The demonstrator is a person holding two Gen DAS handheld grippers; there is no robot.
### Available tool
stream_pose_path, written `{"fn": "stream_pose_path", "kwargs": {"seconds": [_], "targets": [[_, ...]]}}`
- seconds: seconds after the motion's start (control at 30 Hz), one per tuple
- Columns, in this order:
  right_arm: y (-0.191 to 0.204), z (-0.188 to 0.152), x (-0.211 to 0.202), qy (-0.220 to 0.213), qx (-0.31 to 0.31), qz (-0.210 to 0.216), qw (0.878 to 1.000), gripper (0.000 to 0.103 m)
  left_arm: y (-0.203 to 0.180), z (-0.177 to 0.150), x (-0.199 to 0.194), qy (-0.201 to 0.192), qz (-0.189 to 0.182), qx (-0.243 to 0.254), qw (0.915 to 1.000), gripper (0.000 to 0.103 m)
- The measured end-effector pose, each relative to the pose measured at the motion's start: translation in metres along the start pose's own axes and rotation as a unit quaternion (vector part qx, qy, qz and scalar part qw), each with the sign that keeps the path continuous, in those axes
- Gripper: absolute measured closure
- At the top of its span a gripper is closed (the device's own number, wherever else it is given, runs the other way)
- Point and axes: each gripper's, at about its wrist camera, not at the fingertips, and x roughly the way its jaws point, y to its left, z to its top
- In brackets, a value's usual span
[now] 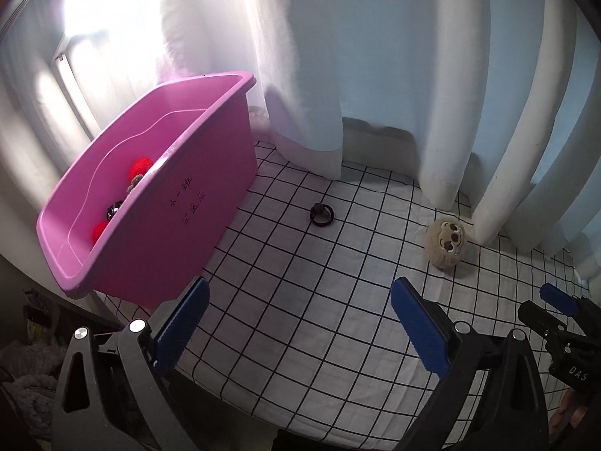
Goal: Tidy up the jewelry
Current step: 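Grasp the black hair tie with left tool while right tool grasps the beige sloth plush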
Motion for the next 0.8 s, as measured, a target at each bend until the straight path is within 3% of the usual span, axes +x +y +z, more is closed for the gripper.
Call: {"fn": "stream_pose_path", "kwargs": {"seconds": [0.4,0.8], "targets": [[0.009,0.004,0.051,-0.001,0.019,-0.027,0.999,0.035,0.009,0.001,0.093,0.049,-0.039,-0.010,0.9980,0.007],[0.020,0.028,0.103,-0.008,0.043,-0.061,0.997,0.035,0.012,0.037,0.162,0.041,-0.049,0.010,0.9979,0.007]]}}
